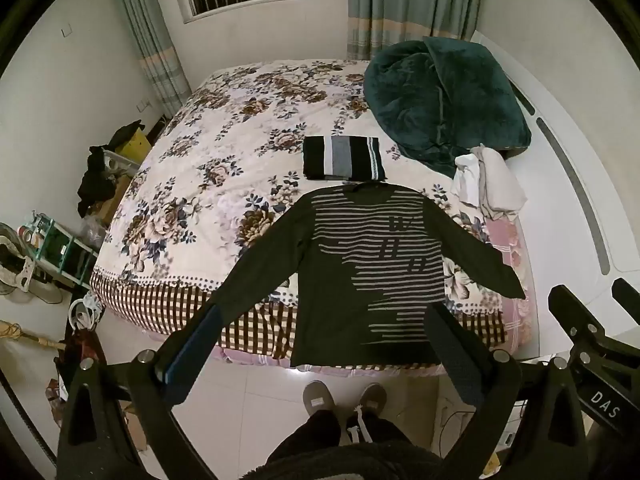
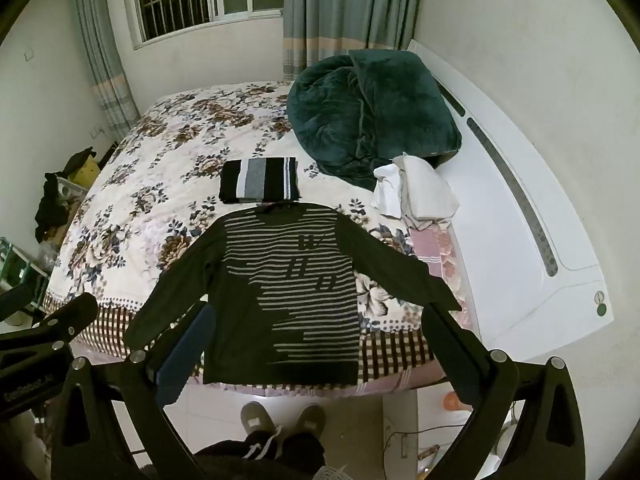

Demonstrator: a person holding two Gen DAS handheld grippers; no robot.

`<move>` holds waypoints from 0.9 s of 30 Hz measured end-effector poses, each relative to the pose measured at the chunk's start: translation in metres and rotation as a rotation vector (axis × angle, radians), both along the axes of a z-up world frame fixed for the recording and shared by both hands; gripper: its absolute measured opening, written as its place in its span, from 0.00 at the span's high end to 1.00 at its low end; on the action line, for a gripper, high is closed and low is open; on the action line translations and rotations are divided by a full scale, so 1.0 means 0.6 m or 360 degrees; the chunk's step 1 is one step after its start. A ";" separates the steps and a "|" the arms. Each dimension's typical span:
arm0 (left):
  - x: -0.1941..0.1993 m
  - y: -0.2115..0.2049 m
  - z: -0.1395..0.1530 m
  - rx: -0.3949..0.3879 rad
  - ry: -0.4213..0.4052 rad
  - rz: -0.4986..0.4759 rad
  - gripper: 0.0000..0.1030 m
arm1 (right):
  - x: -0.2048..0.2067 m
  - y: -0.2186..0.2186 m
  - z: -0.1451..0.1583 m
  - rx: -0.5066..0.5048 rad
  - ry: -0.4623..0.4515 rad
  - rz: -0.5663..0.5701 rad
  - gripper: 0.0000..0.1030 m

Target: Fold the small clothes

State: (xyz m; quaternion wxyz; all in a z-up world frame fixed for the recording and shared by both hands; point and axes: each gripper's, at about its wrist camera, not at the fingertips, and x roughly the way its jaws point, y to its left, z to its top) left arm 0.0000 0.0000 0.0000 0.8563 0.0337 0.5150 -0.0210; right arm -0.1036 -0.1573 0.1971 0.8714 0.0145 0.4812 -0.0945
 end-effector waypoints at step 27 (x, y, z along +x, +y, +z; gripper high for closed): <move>0.002 0.000 -0.001 0.0000 -0.0019 0.0000 0.00 | -0.020 -0.012 -0.019 0.0006 -0.0016 0.0003 0.00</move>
